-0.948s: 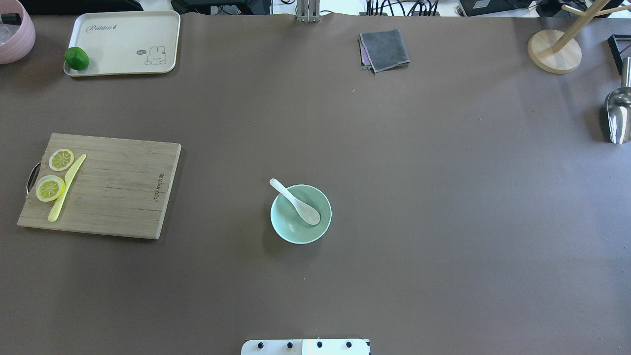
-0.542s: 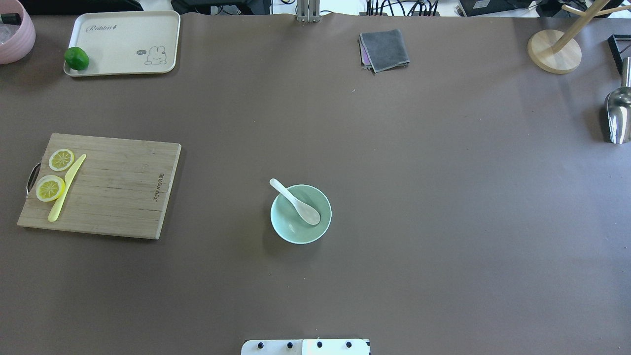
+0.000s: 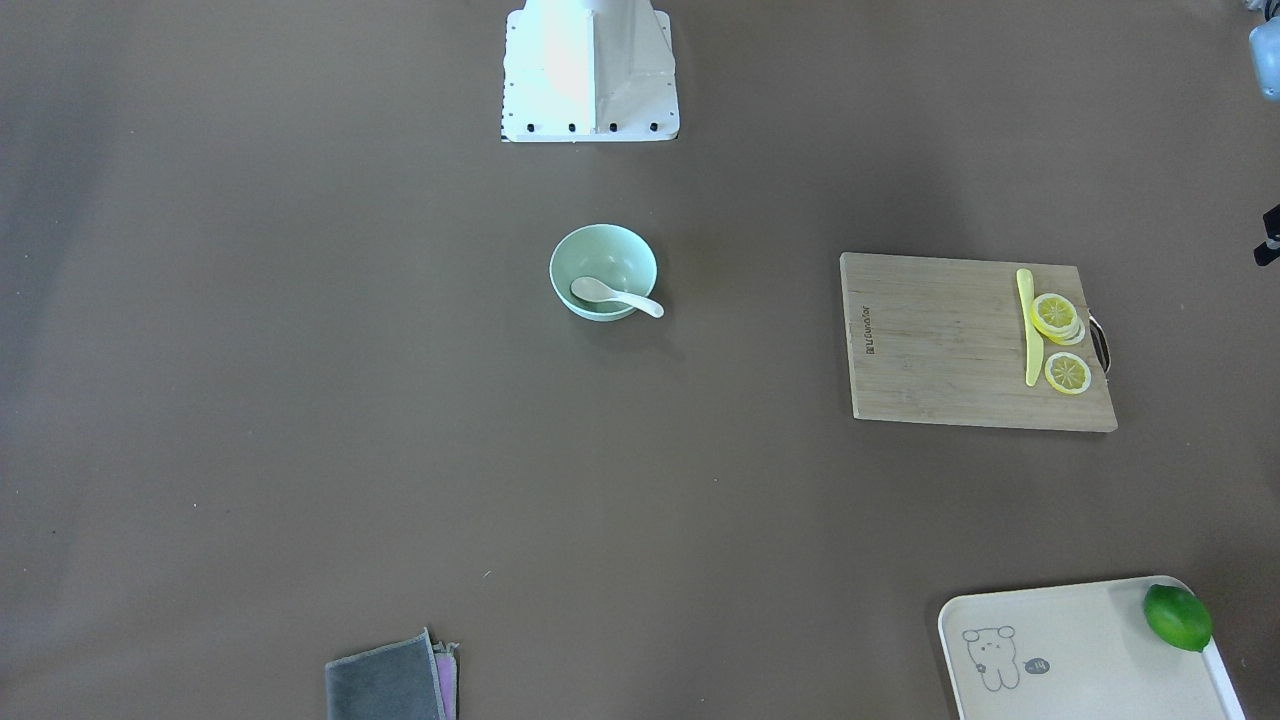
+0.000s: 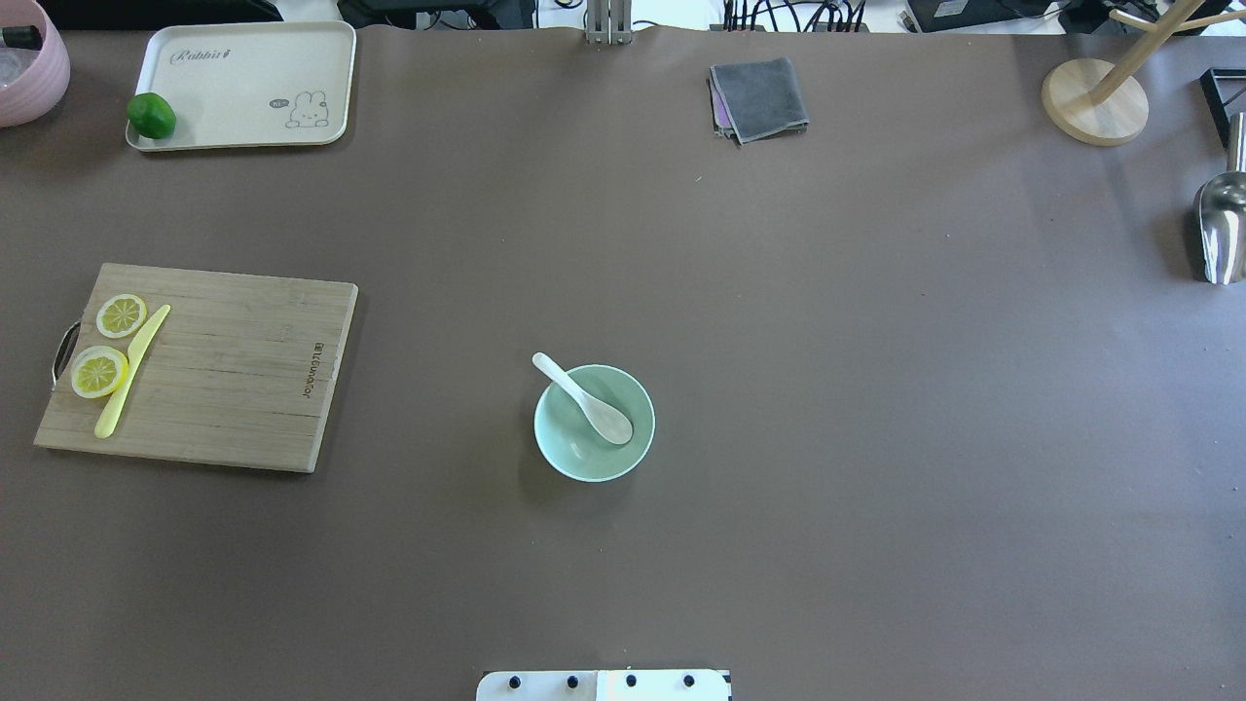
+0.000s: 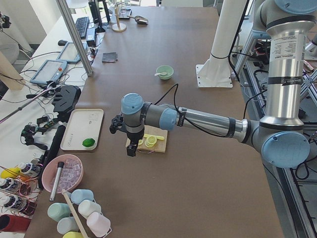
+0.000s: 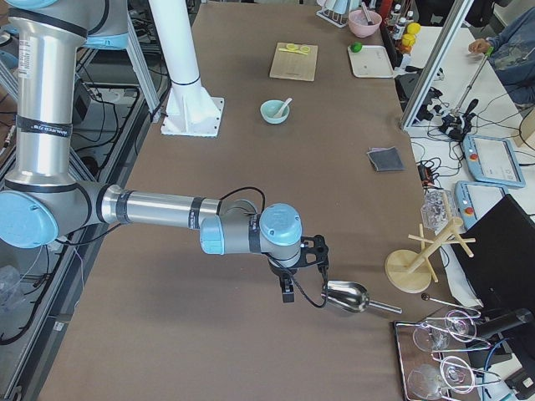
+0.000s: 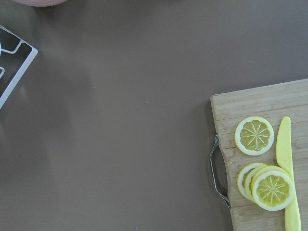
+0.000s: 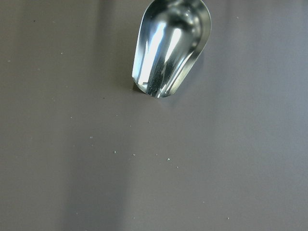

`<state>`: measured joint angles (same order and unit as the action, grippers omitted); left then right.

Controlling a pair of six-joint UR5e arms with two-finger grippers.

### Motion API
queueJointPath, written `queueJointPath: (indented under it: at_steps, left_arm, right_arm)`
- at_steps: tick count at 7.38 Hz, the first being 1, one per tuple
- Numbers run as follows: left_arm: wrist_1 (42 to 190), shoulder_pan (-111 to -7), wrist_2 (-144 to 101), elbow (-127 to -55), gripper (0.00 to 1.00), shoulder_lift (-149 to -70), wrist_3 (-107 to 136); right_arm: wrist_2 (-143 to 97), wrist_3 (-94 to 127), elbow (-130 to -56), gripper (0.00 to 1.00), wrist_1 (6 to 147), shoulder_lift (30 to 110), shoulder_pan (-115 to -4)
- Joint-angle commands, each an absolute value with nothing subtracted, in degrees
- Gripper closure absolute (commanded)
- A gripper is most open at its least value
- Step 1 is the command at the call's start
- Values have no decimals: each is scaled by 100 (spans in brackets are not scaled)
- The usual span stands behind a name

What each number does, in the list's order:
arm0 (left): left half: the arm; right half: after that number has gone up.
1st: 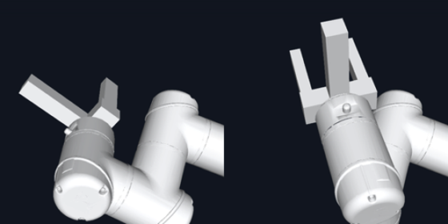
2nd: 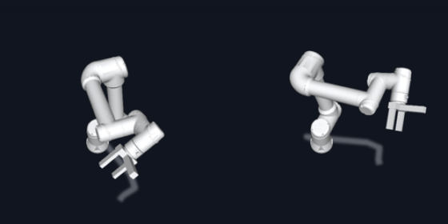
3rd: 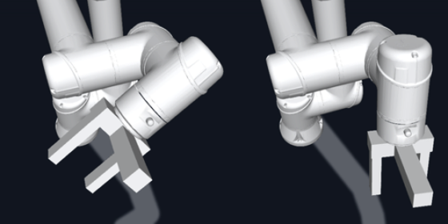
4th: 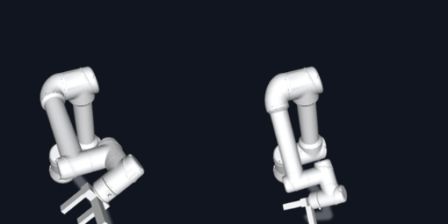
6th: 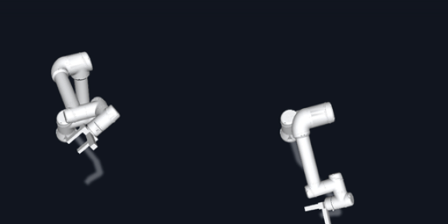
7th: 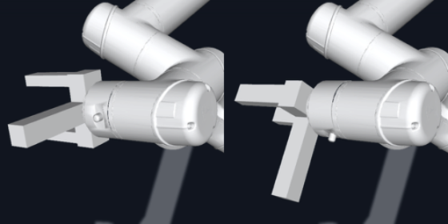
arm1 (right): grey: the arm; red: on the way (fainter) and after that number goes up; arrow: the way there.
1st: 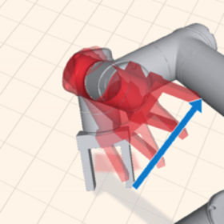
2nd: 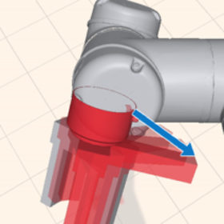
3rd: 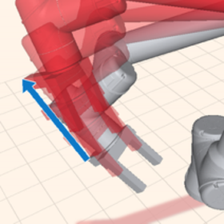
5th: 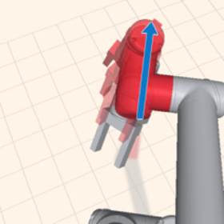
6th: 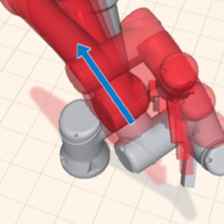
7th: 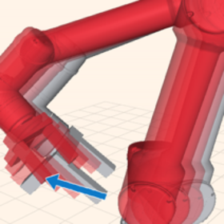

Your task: Place spoon in bowl

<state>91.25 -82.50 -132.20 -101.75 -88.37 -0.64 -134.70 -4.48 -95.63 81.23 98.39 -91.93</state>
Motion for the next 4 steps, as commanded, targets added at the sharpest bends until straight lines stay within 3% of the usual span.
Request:
queueJointPath:
  at_steps: [1, 4]
  left_arm:
    - [9132, -8244, -13228, -10151, 1, -8824, -44]
    - [9141, -8270, -13271, -10274, 1, -8842, -62]
  right_arm:
    - [-13491, -448, -9615, 0, 8130, 9844, -9193]
    - [-13491, -448, -9633, 0, 8104, 9861, -9211]
